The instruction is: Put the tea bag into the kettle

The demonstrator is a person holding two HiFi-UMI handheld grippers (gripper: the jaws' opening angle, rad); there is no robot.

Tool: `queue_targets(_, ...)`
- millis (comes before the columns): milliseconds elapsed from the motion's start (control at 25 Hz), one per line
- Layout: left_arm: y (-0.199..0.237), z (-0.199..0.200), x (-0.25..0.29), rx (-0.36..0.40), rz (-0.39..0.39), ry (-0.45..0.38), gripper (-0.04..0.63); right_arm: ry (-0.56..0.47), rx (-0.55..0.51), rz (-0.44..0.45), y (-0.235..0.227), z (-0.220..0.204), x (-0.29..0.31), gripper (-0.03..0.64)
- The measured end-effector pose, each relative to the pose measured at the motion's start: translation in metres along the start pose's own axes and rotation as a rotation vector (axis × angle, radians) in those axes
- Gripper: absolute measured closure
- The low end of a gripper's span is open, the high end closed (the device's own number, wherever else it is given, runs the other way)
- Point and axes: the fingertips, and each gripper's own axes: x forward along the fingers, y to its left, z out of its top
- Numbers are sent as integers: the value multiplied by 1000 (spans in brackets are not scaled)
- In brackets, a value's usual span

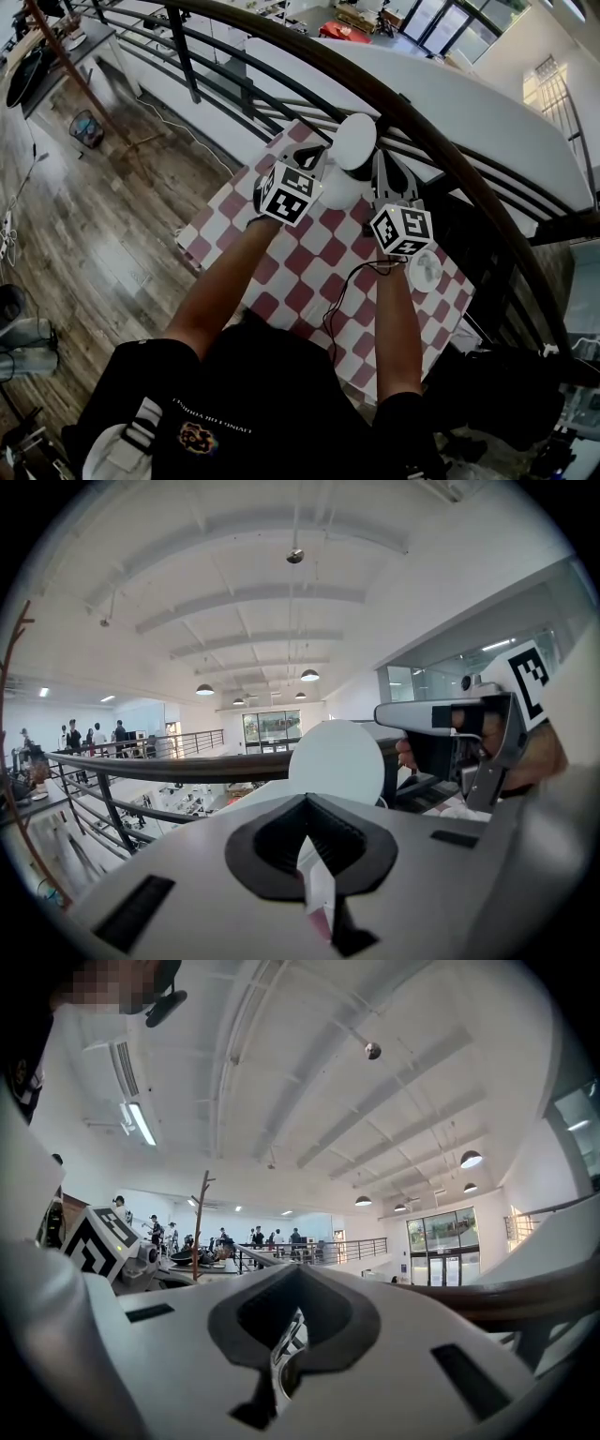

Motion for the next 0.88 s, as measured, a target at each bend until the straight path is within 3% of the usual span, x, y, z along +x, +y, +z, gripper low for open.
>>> queue_targets(600,7,-9,-9,-11,15,8,597,46,-39,43,21,-5,11,606)
queue_targets(880,12,-12,-11,-15,24,15,597,85,-43,14,15,-13,12,606)
